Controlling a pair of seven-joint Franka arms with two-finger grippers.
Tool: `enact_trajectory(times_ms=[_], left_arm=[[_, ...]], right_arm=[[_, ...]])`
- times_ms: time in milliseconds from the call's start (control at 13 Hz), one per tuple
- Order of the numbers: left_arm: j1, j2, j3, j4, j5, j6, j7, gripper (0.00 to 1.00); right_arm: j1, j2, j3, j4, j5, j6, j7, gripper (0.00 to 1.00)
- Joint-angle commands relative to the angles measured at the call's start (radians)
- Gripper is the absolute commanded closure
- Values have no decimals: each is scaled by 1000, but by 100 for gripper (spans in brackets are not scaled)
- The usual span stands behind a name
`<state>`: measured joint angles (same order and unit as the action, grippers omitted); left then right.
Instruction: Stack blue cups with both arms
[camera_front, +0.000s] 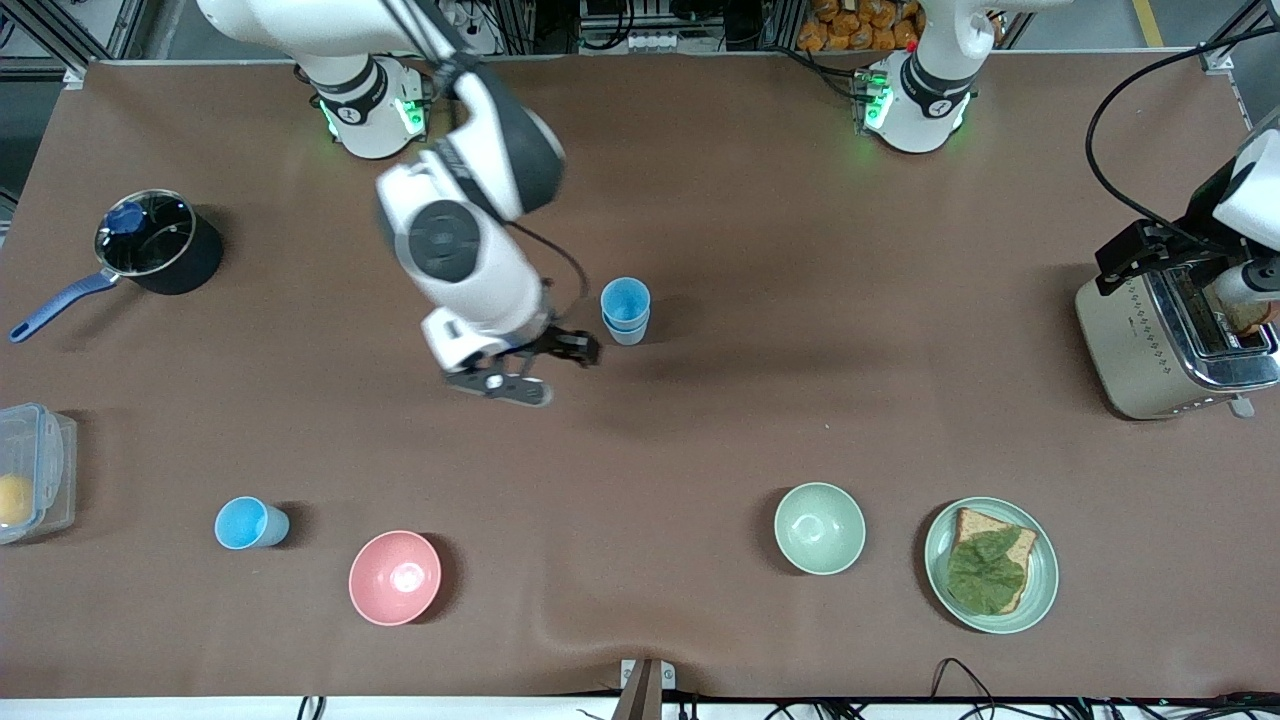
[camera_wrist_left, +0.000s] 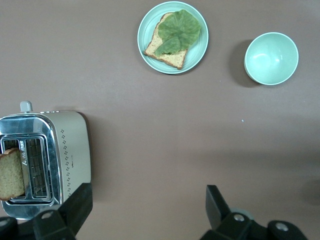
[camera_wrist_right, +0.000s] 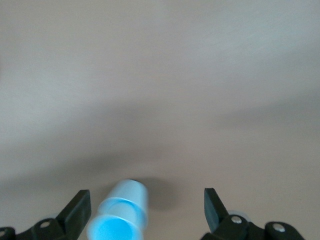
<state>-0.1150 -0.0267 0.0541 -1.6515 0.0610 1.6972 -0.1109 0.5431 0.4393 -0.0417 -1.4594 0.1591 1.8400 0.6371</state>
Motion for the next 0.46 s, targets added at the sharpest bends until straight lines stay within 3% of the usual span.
enact_trajectory(times_ms=[0,231,385], left_arm=[[-6,14,7,16,-41,-4,10,0],[-6,25,7,18,-56,-1,19,0],[-8,24,7,39,-52,-20,22,0]], right_arm=[[-130,-134,14,-42,-12,-167,-236,0],[-209,-258,16,-42,-223,-320,-455,0],[-348,-315,29,-42,-240,-379,-578,0]])
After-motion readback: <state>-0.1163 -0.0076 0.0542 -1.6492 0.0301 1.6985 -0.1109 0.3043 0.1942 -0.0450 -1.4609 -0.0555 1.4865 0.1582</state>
